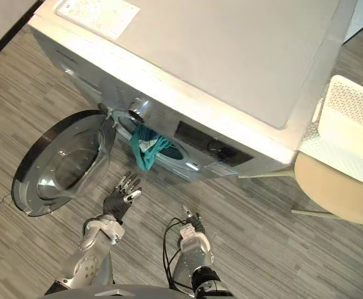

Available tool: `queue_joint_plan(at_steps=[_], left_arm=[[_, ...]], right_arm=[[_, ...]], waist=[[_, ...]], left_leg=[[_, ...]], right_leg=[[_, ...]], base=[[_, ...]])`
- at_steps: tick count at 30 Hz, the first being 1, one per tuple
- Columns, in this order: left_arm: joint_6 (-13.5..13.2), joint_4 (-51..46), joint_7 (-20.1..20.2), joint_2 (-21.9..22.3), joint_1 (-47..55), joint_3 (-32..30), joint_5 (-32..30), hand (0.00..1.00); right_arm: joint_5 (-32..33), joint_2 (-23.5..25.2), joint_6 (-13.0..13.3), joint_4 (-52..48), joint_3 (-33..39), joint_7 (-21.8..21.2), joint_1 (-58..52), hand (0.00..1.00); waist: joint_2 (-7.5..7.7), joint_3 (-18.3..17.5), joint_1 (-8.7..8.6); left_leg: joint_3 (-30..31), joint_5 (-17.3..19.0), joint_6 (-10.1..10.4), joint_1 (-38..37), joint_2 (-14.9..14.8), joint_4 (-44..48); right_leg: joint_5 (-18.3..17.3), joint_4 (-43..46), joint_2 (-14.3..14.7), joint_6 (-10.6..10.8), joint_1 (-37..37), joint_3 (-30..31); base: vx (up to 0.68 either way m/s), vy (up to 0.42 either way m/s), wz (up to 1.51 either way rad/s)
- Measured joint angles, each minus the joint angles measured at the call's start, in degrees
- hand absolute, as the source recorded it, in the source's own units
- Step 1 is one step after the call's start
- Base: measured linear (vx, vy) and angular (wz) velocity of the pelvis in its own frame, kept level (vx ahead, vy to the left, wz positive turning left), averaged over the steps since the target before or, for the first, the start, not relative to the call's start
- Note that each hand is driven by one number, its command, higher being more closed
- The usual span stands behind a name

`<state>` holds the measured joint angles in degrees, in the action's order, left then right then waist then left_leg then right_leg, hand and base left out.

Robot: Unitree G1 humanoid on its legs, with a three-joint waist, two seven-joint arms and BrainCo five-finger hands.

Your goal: Pick up the laundry basket with both hands and put the clothes into the washing machine.

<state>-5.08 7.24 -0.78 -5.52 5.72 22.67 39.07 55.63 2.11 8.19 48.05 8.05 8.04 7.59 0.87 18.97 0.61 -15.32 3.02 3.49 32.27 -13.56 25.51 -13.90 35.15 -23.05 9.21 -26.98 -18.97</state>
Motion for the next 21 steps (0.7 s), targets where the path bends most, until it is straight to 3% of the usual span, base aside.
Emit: queue_joint_plan(at_steps=[3,6,8,10,12,15,21], left_arm=[[0.01,0.78,0.27,-3.45,0.16,1.27,-0.55,0.00],[-0.41,-1.21,1.52,-4.73,-0.08,2.81,-1.00,0.00],[-1.01,-3.57,2.55,-4.78,-1.86,3.37,-0.98,0.00],[-1.94,-5.22,2.82,-4.75,-2.66,3.35,-0.95,0.00],[-3.13,-6.30,2.84,-4.43,-3.24,3.16,-0.75,0.00],[-4.42,-6.27,2.60,-2.28,-3.78,2.10,0.37,0.00],[-5.48,-6.35,2.42,2.71,-4.99,2.42,1.61,0.00]], right_arm=[[-2.15,-1.66,-0.05,0.45,7.94,0.27,1.36,0.00],[-4.13,-6.43,-0.43,4.71,14.19,2.76,5.93,0.00],[-4.37,-10.11,-0.71,6.45,19.64,4.22,11.22,0.00],[-4.36,-12.32,-0.70,8.17,21.94,5.35,16.23,0.00],[-4.37,-15.00,-0.50,9.17,21.88,6.27,22.65,0.00],[-4.46,-17.94,-0.08,9.11,21.04,6.56,29.27,0.00],[-4.49,-25.70,1.42,9.08,17.71,7.63,34.94,0.00]], waist=[[-0.01,0.34,-0.88],[-1.64,1.75,-1.94],[-3.67,4.15,-2.80],[-5.01,5.72,-2.41],[-6.16,6.58,-0.78],[-7.89,7.62,1.08],[-9.60,8.86,2.48]], left_leg=[[-5.03,-0.51,-0.84,0.10,4.02,-2.97],[-7.43,0.68,-3.40,2.91,7.46,-2.57],[-8.25,0.84,-4.97,6.27,10.15,-2.67],[-8.92,0.44,-6.60,8.30,11.41,-3.13],[-9.81,-0.98,-8.42,10.92,12.60,-4.85],[-10.34,-3.50,-8.29,13.11,12.89,-7.45],[-10.27,-9.95,-5.97,14.87,12.64,-16.88]], right_leg=[[4.82,-7.09,-2.92,1.33,0.06,1.21],[10.64,-13.94,-5.12,1.11,-0.57,2.55],[15.19,-19.03,-7.06,1.55,-1.29,1.72],[17.76,-22.30,-7.95,1.25,-1.94,0.93],[19.19,-24.11,-8.93,1.31,-4.71,0.74],[20.52,-24.82,-8.91,2.48,-7.70,-0.76],[21.06,-21.45,-8.03,3.53,-14.61,-3.84]], base=[[0.02,0.249,0.20],[0.08,0.305,-0.02],[0.08,0.284,0.24],[0.07,0.232,0.15],[0.04,0.127,0.10],[0.04,0.054,0.07],[0.00,0.002,0.00]])
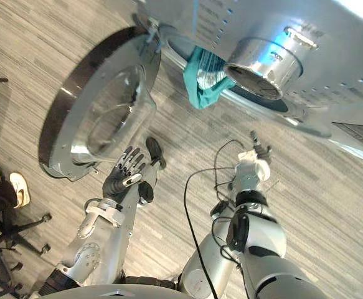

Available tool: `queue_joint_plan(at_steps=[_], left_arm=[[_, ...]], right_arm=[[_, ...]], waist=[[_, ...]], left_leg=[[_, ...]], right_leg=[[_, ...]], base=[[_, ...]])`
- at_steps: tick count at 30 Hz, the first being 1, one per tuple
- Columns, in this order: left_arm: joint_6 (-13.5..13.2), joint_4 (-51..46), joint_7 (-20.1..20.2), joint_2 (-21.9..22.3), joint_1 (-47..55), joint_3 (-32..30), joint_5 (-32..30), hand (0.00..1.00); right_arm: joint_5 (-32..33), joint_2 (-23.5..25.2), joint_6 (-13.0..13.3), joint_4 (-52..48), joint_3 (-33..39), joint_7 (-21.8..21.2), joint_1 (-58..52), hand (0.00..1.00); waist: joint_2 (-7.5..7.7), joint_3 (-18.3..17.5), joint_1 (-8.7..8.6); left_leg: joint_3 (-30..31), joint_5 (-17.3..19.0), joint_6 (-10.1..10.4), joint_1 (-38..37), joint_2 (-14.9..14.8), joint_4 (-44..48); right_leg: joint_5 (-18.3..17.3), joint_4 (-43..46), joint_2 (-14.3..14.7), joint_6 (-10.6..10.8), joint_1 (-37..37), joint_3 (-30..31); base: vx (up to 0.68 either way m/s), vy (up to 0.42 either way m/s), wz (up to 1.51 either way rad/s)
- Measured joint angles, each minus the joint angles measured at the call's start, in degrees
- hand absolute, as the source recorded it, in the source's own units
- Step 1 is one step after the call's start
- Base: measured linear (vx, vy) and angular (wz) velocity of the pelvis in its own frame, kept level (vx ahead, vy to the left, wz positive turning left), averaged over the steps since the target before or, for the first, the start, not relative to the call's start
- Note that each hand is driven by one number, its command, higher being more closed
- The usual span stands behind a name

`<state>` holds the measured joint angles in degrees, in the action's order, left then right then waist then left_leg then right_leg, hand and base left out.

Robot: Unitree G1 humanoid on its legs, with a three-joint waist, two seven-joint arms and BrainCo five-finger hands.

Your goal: Pick up the laundry basket with both hands and put the clothes into the washing machine.

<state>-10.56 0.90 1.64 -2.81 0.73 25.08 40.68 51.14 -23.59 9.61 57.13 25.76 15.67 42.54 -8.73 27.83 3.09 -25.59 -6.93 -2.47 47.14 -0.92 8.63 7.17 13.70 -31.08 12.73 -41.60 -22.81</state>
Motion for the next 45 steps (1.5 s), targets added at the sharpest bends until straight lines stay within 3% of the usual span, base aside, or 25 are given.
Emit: queue_joint_plan(at_steps=[7,10,18,30,36,39,42,45], left_arm=[[-1.49,-0.21,-1.51,2.33,-2.99,-0.77,2.02,0.00],[-2.09,-0.46,-2.78,4.31,-3.78,-2.63,3.02,0.00],[-2.54,-3.23,-4.59,5.02,-4.51,-3.78,3.12,0.00],[-3.06,-5.36,-5.02,5.56,-5.00,-4.10,4.31,0.00],[-3.07,-6.36,-5.41,5.68,-7.47,-4.06,5.29,0.00],[-3.00,-3.44,-7.10,5.83,-8.42,-3.75,5.27,0.00],[-2.46,-1.34,-7.55,5.37,-8.49,-0.51,5.27,0.00],[-1.80,-0.69,-7.60,5.06,-8.64,1.40,5.27,0.00]], right_arm=[[0.19,-4.80,1.47,0.07,-7.68,0.44,5.98,0.00],[0.44,-6.59,1.77,3.01,-10.95,4.03,9.05,0.00],[0.78,-11.29,-3.11,7.97,-23.69,6.14,15.65,0.00],[10.50,-12.37,-4.24,14.03,-34.58,7.09,22.39,0.00],[12.10,-6.62,-0.76,13.99,-35.05,8.86,23.51,0.00],[12.74,-0.53,0.85,12.29,-37.63,8.41,23.47,0.00],[12.65,10.83,3.26,6.45,-40.89,3.58,23.74,0.00],[14.99,20.76,3.73,6.78,-41.26,1.73,24.55,0.00]], waist=[[-0.20,0.17,1.14],[-0.20,0.17,2.27],[-0.23,0.15,2.48],[-0.30,0.12,2.61],[-0.30,0.12,2.99],[-0.32,0.11,2.64],[-0.32,-0.76,3.99],[-0.15,-2.51,5.59]], left_leg=[[2.00,-5.28,1.87,4.68,-2.09,-5.38],[2.76,-6.70,1.90,6.51,-2.78,-6.48],[4.29,-9.91,2.74,10.07,-4.61,-9.90],[6.74,-11.13,2.06,14.07,-6.80,-8.67],[7.12,-11.26,1.75,14.69,-9.94,-6.06],[7.75,-11.37,2.11,12.33,-11.35,-5.82],[7.94,-9.86,3.66,9.62,-12.38,-5.73],[8.15,-9.66,3.99,9.65,-12.47,-5.92]], right_leg=[[-3.33,7.41,1.48,-2.40,-8.57,-2.27],[-4.35,9.05,1.92,-2.97,-10.67,-3.33],[-4.57,9.16,3.89,-3.23,-13.77,-6.44],[-4.34,8.97,5.76,-4.16,-14.72,-9.61],[-4.33,8.44,8.54,-5.54,-14.09,-10.19],[-5.05,8.79,9.69,-6.49,-11.68,-10.91],[-6.47,9.38,10.50,-6.94,-9.30,-11.45],[-8.09,10.01,10.00,-6.67,-7.75,-13.37]], base=[[-0.01,-0.012,0.03],[-0.02,-0.008,0.04],[-0.03,0.016,-0.04],[0.00,-0.001,-0.02],[0.00,-0.052,-0.19],[0.01,-0.080,-0.10],[0.01,-0.109,-0.01],[0.04,-0.107,0.32]])
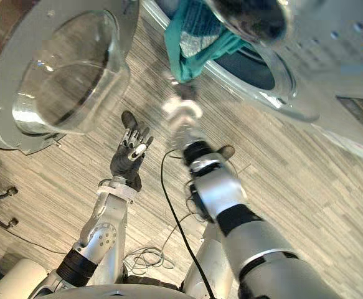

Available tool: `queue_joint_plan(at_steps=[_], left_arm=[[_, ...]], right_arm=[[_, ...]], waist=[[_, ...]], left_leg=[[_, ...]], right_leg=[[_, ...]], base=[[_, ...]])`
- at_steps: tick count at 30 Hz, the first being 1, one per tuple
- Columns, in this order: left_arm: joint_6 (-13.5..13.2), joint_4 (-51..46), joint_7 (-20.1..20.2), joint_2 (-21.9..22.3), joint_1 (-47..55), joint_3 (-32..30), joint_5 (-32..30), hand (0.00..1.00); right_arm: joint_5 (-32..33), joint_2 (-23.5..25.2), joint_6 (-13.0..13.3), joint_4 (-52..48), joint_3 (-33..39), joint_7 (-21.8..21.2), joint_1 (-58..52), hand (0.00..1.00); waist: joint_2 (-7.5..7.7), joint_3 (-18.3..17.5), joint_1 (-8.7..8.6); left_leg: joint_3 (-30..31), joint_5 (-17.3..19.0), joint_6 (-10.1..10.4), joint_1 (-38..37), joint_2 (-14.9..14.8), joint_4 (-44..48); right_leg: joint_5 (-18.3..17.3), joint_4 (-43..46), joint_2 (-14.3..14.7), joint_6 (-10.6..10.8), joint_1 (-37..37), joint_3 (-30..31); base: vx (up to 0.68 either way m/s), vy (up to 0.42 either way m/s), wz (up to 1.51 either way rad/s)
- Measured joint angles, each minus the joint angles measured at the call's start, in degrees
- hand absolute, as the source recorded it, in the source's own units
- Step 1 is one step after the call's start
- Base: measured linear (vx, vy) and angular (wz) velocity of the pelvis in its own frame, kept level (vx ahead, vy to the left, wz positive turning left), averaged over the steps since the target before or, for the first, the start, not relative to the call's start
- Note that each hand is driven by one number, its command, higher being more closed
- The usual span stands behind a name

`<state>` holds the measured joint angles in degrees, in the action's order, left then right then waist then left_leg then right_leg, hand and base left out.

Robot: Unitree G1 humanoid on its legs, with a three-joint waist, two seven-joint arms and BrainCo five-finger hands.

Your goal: Pick up the laundry basket with both hands and put the clothes into the washing machine.

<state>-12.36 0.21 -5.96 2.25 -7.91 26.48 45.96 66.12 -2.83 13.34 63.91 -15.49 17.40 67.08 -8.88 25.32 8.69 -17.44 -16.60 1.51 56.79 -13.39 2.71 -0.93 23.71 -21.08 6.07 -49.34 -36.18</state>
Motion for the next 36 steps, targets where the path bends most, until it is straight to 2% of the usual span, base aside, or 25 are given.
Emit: queue_joint_plan(at_steps=[3,6,9,10,12,13,14,20,28,29,36], left_arm=[[-0.02,1.06,-0.40,0.11,-0.24,0.28,0.08,0.00],[-0.14,1.12,-1.29,0.16,-0.36,0.26,0.17,0.00],[-0.14,1.13,-1.35,-0.13,-0.35,0.23,0.83,0.00],[-0.14,1.14,-1.37,-0.24,-0.34,0.25,1.12,0.00],[-0.15,0.98,-1.36,-0.40,-0.34,0.36,1.12,0.00],[-0.20,0.89,-1.32,-0.60,-0.35,0.51,1.11,0.00],[-0.20,0.90,-1.31,-0.80,-0.34,0.61,1.12,0.00],[-0.32,0.76,-1.27,0.09,-0.36,0.37,1.11,0.00],[-1.45,0.45,-1.47,0.42,-0.38,-1.73,1.22,0.00],[-1.64,0.44,-1.68,0.43,-0.38,-1.81,1.24,0.00],[-2.07,-0.17,-3.66,0.91,-0.36,-4.88,2.35,0.00]], right_arm=[[2.55,1.82,0.09,0.10,0.23,0.13,-1.24,0.00],[3.36,0.06,0.20,0.74,0.39,0.42,-2.48,0.00],[3.48,-5.17,0.23,0.72,-0.06,0.61,0.07,0.00],[3.41,-8.82,0.23,0.57,-0.03,0.67,1.91,0.00],[3.28,-12.75,0.25,0.33,0.13,0.76,3.63,0.00],[3.76,-15.86,-1.30,0.24,0.88,1.38,4.75,0.00],[3.27,-16.82,-2.04,0.16,1.39,1.94,4.07,0.00],[0.80,-17.89,-1.83,0.03,5.07,1.95,3.44,0.00],[1.13,-18.87,-1.89,2.59,3.54,1.36,4.14,0.00],[1.21,-19.67,-2.25,2.59,2.22,1.40,4.28,1.00],[1.33,-22.55,-4.32,2.16,0.17,1.60,5.64,1.00]], waist=[[0.18,-0.23,1.01],[0.52,-0.39,1.47],[0.57,-0.36,1.43],[0.57,-0.36,1.43],[0.57,-0.36,1.42],[0.58,-0.36,1.34],[0.61,-0.34,1.19],[0.71,-0.27,1.08],[1.10,-0.21,1.11],[1.11,-0.21,1.14],[1.40,-0.10,1.10]], left_leg=[[0.52,-0.65,-0.25,0.11,1.16,-0.02],[1.07,-0.94,-0.59,0.45,2.80,-1.33],[1.71,-1.09,-0.73,1.57,3.04,-1.44],[1.78,-1.29,-0.77,1.84,3.04,-1.58],[1.83,-1.39,-0.74,1.87,3.07,-1.89],[1.90,-1.44,-0.70,2.04,3.10,-1.96],[1.99,-1.57,-0.52,2.11,3.27,-2.13],[1.86,-2.64,-0.60,3.10,3.90,-3.77],[1.82,-2.60,-0.58,3.16,4.33,-3.87],[1.82,-2.60,-0.59,3.38,4.46,-3.93],[1.84,-3.01,-1.11,5.03,4.54,-3.97]], right_leg=[[-0.63,0.75,-1.21,0.68,1.40,-1.66],[-0.74,0.73,-2.53,0.86,1.50,-2.90],[-0.68,0.42,-2.66,0.95,1.22,-4.15],[-0.68,0.49,-2.67,0.95,1.16,-4.57],[-0.68,0.60,-2.72,0.95,1.16,-4.99],[-0.78,0.66,-2.76,1.09,1.11,-5.24],[-1.16,0.83,-2.94,1.60,1.03,-5.30],[-1.42,1.64,-3.68,1.71,-0.95,-5.18],[-1.54,1.73,-4.13,1.88,-1.07,-5.13],[-1.54,1.75,-4.23,1.88,-1.20,-5.22],[-1.29,1.31,-4.09,2.08,-2.41,-5.58]], base=[[0.07,-0.059,0.44],[0.08,-0.026,0.27],[0.06,-0.027,0.08],[0.04,-0.027,0.05],[0.04,-0.036,0.04],[0.05,-0.042,0.07],[0.04,-0.036,0.08],[0.04,-0.030,0.03],[0.04,-0.028,0.02],[0.03,-0.016,0.04],[0.04,-0.021,-0.01]])
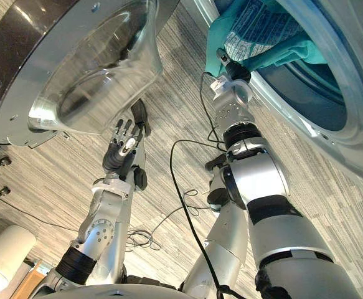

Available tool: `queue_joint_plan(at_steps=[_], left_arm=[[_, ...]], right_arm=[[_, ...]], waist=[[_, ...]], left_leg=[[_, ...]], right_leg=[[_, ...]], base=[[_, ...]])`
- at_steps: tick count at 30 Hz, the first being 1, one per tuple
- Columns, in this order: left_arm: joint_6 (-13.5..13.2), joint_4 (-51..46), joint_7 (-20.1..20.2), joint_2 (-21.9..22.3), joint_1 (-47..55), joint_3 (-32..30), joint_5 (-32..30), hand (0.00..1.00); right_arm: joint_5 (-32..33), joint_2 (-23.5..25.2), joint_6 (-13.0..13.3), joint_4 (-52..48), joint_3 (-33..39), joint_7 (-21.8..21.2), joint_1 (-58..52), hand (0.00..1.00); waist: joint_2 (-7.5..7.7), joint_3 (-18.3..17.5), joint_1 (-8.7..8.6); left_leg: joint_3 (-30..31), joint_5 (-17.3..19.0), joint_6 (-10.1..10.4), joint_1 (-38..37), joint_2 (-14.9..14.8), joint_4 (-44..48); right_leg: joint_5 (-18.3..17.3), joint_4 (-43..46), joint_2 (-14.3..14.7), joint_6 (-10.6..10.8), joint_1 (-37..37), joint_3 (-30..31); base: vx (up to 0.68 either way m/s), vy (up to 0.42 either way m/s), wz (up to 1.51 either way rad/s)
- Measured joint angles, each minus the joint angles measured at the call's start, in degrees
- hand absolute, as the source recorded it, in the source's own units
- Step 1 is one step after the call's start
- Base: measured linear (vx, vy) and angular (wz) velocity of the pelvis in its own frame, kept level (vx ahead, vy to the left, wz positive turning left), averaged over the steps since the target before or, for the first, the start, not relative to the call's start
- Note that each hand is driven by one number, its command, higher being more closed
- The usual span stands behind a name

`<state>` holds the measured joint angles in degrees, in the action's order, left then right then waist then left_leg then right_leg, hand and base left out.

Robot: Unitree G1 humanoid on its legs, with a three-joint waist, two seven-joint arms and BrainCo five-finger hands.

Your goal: Pick up the laundry basket with both hands and put the clothes into the washing machine.

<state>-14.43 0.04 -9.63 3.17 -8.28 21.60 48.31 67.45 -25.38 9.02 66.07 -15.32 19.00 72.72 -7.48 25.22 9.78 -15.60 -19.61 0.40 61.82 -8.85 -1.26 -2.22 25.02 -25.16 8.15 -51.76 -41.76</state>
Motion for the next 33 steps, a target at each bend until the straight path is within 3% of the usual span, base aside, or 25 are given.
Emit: queue_joint_plan(at_steps=[4,10,13,15,17,18,19,20,23,28,29,30,33], left_arm=[[-0.12,-3.04,-0.12,0.17,0.07,-1.14,0.52,0.00],[-0.51,-6.35,0.02,0.20,0.12,-1.22,1.12,0.00],[-0.92,-6.07,0.00,0.21,0.22,-1.61,1.12,0.00],[-0.94,-5.79,0.03,0.21,0.36,-1.91,1.11,0.00],[-0.95,-5.61,0.11,0.22,1.28,-3.70,1.09,0.00],[-1.01,-5.62,0.12,0.20,1.59,-4.18,1.09,0.00],[-1.10,-5.51,0.16,0.12,2.12,-4.60,1.09,0.00],[-1.00,-5.64,0.54,-0.12,2.72,-3.63,1.08,0.00],[-0.62,-5.14,0.59,-0.18,4.48,-3.65,1.10,0.00],[-0.03,-5.63,2.24,0.02,6.91,-2.82,1.11,0.00],[-0.01,-5.64,2.54,0.01,7.30,-2.60,1.11,0.00],[0.39,-5.27,2.62,-0.09,8.13,-1.86,1.11,0.00],[0.60,-5.03,3.03,-0.68,9.48,-0.81,1.11,0.00]], right_arm=[[0.16,0.01,-1.23,-2.48,0.91,0.46,0.07,1.00],[1.71,0.84,-2.07,-4.64,9.07,1.57,-0.80,1.00],[2.06,3.39,-1.94,-16.02,15.62,4.10,-6.73,1.00],[1.77,4.06,1.11,-26.13,18.57,4.13,-10.25,1.00],[-0.65,2.85,9.70,-37.31,25.82,3.74,-10.95,1.00],[-1.50,1.71,11.98,-39.99,27.89,3.61,-11.56,1.00],[-4.31,-0.60,16.49,-39.97,29.92,2.60,-11.39,1.00],[-4.33,0.96,16.66,-41.67,31.94,3.68,-12.05,1.00],[-3.59,4.42,17.27,-45.47,36.27,5.50,-15.14,1.00],[-3.45,6.73,17.81,-46.13,37.16,9.42,-16.00,1.00],[-4.11,6.76,17.97,-46.13,37.16,10.27,-16.01,0.00],[-6.34,6.76,18.26,-46.00,37.15,12.49,-16.03,0.00],[-11.03,6.48,16.70,-42.39,35.31,12.86,-15.36,0.00]], waist=[[1.16,0.73,-0.07],[1.62,1.05,0.56],[1.75,1.13,0.83],[1.77,1.14,0.12],[2.05,1.08,-1.32],[2.51,1.07,-1.49],[3.80,1.12,-1.35],[3.91,1.10,-0.52],[4.19,1.00,-0.47],[4.17,0.99,-0.65],[4.17,0.99,-0.65],[4.17,0.99,-0.65],[4.18,0.99,-1.24]], left_leg=[[-0.02,-0.22,-0.29,0.17,-0.87,0.00],[-0.04,-0.11,-0.95,0.13,-1.39,1.44],[0.14,0.07,-1.19,-0.03,-2.04,3.64],[0.13,0.53,-1.76,-0.67,-2.58,5.51],[0.07,0.62,-1.67,-2.17,-2.97,5.66],[0.00,0.81,-1.48,-2.73,-3.10,5.56],[-0.55,1.63,-0.80,-3.86,-3.42,5.21],[-0.61,1.98,-0.29,-4.02,-3.60,5.16],[-0.74,1.48,-0.75,-5.29,-3.43,5.51],[-0.91,1.48,-0.98,-6.10,-3.48,6.29],[-0.92,1.49,-0.98,-6.10,-3.48,6.32],[-0.98,1.49,-0.98,-6.11,-3.51,6.33],[-1.23,1.50,-0.97,-6.15,-3.60,6.37]], right_leg=[[0.87,-1.58,1.33,-0.19,0.06,0.03],[1.79,-2.58,1.94,-0.28,1.03,0.03],[1.85,-2.94,2.42,-0.27,2.60,-0.23],[1.84,-2.41,2.47,-0.27,3.85,-0.02],[1.80,-1.61,2.40,-0.26,4.69,0.54],[1.74,-1.37,2.35,-0.25,4.73,0.95],[1.32,-0.91,2.37,-0.04,4.70,1.81],[0.80,-0.31,2.33,-0.21,4.67,1.82],[0.79,0.57,1.68,-0.63,6.37,1.17],[0.83,0.25,1.68,-0.68,8.02,0.45],[0.83,0.21,1.68,-0.68,8.01,0.46],[0.83,0.09,1.69,-0.68,7.96,0.48],[0.84,-0.38,1.73,-0.68,7.75,0.93]], base=[[0.04,-0.037,-0.13],[0.03,-0.026,-0.04],[0.02,-0.027,0.02],[0.01,-0.044,-0.02],[-0.02,-0.050,-0.10],[-0.04,-0.051,-0.22],[-0.05,-0.062,-0.17],[-0.04,-0.065,-0.07],[0.00,-0.064,0.18],[0.04,-0.074,0.04],[0.05,-0.081,0.00],[0.05,-0.064,-0.02],[0.03,-0.059,-0.04]])
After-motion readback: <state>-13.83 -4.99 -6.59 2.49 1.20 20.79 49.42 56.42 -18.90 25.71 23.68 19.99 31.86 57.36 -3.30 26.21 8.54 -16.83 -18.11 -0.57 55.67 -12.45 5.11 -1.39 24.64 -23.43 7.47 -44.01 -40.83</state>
